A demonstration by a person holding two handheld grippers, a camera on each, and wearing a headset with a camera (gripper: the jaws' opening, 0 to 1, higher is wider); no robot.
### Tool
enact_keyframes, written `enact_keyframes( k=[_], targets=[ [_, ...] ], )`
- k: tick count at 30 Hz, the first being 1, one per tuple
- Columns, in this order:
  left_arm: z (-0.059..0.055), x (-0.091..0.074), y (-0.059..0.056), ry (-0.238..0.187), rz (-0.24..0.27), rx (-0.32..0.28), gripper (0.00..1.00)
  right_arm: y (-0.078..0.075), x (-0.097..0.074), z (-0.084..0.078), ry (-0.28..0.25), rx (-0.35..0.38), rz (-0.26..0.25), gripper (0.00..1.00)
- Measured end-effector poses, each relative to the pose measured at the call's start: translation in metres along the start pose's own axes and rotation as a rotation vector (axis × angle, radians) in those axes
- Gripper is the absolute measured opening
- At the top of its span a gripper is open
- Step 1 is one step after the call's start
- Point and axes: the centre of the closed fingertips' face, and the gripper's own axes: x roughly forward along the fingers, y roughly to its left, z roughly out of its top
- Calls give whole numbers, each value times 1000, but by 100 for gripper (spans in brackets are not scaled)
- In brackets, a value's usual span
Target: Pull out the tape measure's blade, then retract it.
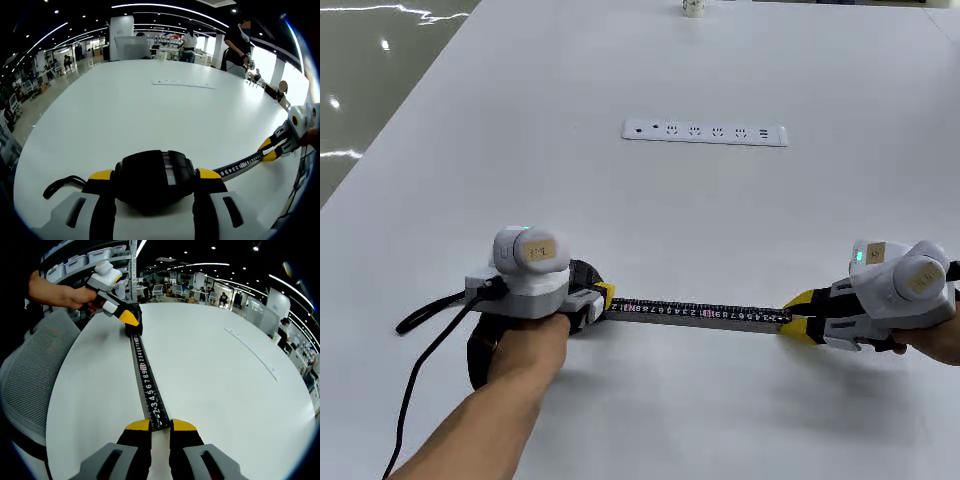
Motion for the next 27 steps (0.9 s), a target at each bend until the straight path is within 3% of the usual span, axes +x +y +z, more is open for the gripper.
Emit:
enact_keyframes(
  k=[27],
  targets=[
    [1,-1,0,6,-14,-7,56,-5,1,-3,15,-5,1,9]
  ],
)
